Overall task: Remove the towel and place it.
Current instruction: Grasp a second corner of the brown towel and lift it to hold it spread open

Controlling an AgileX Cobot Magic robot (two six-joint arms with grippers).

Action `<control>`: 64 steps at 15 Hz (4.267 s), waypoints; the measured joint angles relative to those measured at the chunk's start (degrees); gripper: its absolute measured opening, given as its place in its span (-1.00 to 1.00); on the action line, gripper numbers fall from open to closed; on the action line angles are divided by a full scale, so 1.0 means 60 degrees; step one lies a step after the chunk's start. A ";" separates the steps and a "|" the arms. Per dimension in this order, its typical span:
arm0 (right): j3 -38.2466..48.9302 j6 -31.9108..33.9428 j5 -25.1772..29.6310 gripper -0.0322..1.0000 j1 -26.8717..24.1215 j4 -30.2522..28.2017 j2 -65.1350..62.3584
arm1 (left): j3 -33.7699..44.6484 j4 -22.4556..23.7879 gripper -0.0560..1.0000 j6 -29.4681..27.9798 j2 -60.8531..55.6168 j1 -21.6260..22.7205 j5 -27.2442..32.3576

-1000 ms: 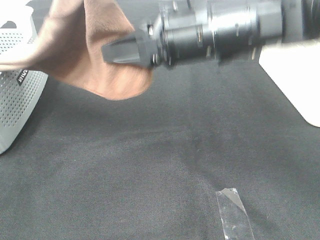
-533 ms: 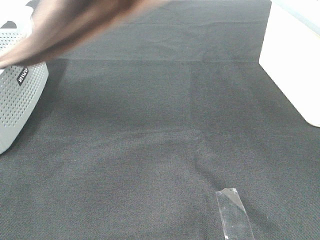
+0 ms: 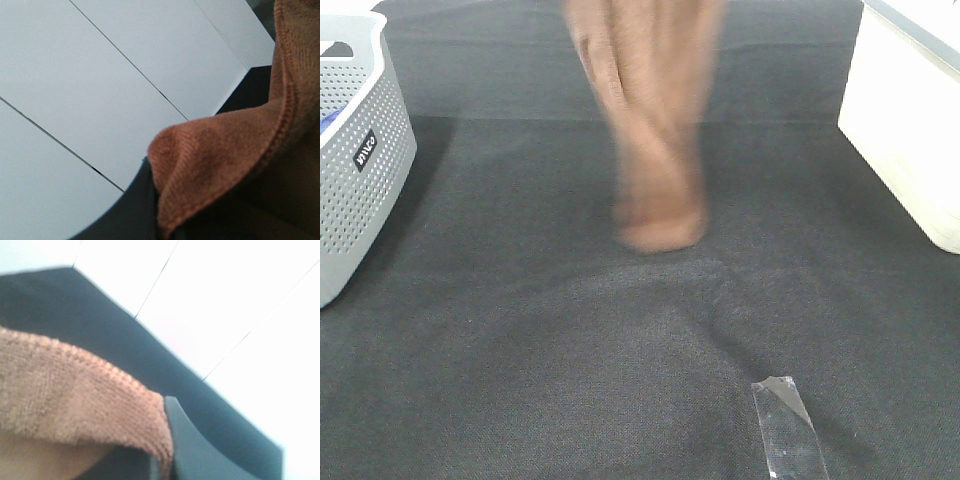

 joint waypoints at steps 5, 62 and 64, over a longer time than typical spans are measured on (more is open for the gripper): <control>-0.0029 0.0592 -0.2855 -0.94 -0.0048 -0.0955 0.0697 | -0.0143 0.0010 -0.89 0.0038 0.1222 0.0812 -0.2807; 0.9778 0.1977 0.4297 -0.94 -0.1585 0.4746 -0.6541 | 0.6054 -0.2435 -0.89 -0.5138 -0.4975 0.1270 0.8461; 1.0753 0.2502 0.4288 -0.94 -0.1585 0.4889 -0.7143 | 0.7095 -0.2836 -0.89 -0.5147 -0.5434 0.1270 0.8432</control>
